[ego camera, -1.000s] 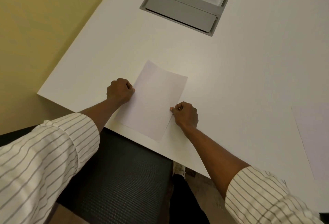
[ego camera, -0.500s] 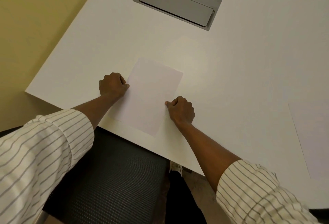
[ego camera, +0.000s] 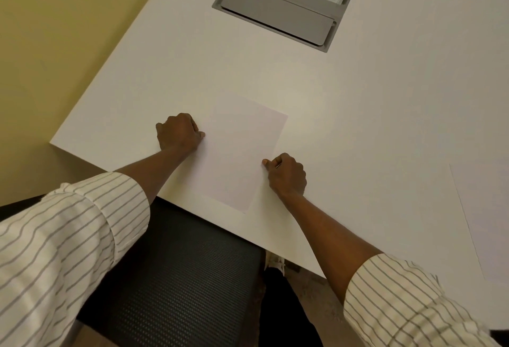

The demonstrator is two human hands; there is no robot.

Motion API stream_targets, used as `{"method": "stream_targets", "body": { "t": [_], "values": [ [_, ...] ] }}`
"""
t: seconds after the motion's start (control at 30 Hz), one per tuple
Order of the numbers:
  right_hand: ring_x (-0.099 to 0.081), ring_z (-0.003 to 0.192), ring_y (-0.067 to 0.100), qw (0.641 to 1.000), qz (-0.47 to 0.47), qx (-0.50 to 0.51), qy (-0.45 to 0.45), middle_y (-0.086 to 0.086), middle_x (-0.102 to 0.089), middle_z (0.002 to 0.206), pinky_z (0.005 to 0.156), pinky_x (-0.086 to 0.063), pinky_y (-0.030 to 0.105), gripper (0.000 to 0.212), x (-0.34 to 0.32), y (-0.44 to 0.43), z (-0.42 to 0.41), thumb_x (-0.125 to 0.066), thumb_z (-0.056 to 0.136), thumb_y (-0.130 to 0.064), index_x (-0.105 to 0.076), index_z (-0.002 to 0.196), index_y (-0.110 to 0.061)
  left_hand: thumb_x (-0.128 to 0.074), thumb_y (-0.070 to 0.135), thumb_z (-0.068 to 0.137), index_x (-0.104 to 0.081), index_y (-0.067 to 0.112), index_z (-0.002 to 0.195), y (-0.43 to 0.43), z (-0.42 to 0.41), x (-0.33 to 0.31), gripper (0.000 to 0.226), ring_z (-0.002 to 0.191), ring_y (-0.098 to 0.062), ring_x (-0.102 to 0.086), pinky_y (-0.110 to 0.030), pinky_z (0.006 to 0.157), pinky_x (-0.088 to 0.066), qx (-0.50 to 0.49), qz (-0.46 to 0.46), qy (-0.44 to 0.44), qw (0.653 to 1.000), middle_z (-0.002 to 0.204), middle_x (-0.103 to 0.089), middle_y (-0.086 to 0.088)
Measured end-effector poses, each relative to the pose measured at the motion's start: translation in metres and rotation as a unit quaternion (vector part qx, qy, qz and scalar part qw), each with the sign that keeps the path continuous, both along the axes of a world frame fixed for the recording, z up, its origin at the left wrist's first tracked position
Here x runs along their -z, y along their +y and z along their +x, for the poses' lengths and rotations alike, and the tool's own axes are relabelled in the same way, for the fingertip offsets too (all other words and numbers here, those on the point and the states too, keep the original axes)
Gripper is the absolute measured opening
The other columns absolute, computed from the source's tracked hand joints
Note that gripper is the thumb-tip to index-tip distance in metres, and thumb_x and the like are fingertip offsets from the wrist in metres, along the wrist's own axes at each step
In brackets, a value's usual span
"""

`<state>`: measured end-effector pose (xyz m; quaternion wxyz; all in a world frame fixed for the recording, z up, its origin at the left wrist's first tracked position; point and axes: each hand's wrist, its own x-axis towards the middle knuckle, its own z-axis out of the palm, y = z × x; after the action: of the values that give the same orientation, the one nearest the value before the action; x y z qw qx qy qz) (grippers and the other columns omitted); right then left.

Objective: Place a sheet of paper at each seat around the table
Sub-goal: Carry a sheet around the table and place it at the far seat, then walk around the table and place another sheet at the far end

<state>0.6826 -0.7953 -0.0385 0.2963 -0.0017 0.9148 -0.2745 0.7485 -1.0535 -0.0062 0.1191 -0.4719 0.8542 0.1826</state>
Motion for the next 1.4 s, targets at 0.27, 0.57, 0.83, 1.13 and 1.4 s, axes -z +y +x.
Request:
{"method": "stream_targets", "body": {
  "t": [0.27, 0.57, 0.83, 1.13, 1.4],
  "values": [
    [-0.075, 0.085, 0.022, 0.997, -0.045, -0.004, -0.058, -0.003, -0.078, 0.086, 0.085, -0.062, 0.041, 0.025, -0.024, 0.035, 0.015, -0.074, 0.092, -0.049, -0.07, 0.087, -0.025, -0.085, 0.056, 0.081, -0.073, 0.012, 0.121, 0.032, -0.006, -0.038, 0.061, 0.116, -0.04, -0.071, -0.053, 0.102, -0.059, 0.022, 0.098, -0.076, 0.992, 0.125, -0.073, -0.015],
    [-0.073, 0.088, 0.018, 0.997, -0.062, -0.037, -0.007, -0.008, -0.077, 0.089, 0.081, -0.059, 0.036, 0.019, -0.077, 0.103, 0.024, -0.074, 0.094, -0.046, -0.072, 0.091, -0.027, -0.083, 0.054, 0.084, -0.072, 0.02, 0.088, 0.122, -0.008, -0.094, 0.036, 0.098, -0.031, -0.077, -0.049, 0.096, -0.063, 0.075, 0.178, -0.006, 0.981, 0.102, -0.08, -0.006],
    [-0.071, 0.091, 0.021, 0.998, -0.038, -0.034, 0.029, -0.008, -0.075, 0.092, 0.083, -0.057, 0.037, 0.016, -0.111, 0.165, 0.02, -0.074, 0.095, -0.043, -0.073, 0.093, -0.027, -0.081, 0.049, 0.091, -0.073, 0.012, 0.098, 0.201, 0.009, -0.125, 0.039, 0.098, -0.026, -0.077, -0.049, 0.096, -0.063, 0.134, 0.216, -0.004, 0.967, 0.1, -0.08, -0.004],
    [-0.069, 0.088, 0.014, 0.997, -0.023, -0.036, 0.058, -0.009, -0.075, 0.095, 0.069, -0.046, 0.027, 0.018, -0.148, 0.234, 0.072, -0.072, 0.098, -0.044, -0.073, 0.103, -0.027, -0.072, 0.052, 0.097, -0.069, 0.02, 0.103, 0.283, 0.066, -0.137, 0.033, 0.091, -0.022, -0.07, -0.044, 0.091, -0.062, 0.271, 0.163, 0.002, 0.949, 0.099, -0.073, 0.001],
    [-0.069, 0.081, 0.006, 0.999, -0.021, 0.021, 0.045, -0.012, -0.073, 0.083, 0.072, -0.056, 0.029, 0.013, -0.15, 0.294, 0.18, -0.075, 0.094, -0.044, -0.074, 0.097, -0.031, -0.068, 0.053, 0.097, -0.068, 0.022, 0.108, 0.354, 0.134, -0.131, 0.032, 0.097, -0.023, -0.068, -0.044, 0.088, -0.059, 0.436, 0.163, -0.009, 0.885, 0.105, -0.073, 0.001]
  ]
}}
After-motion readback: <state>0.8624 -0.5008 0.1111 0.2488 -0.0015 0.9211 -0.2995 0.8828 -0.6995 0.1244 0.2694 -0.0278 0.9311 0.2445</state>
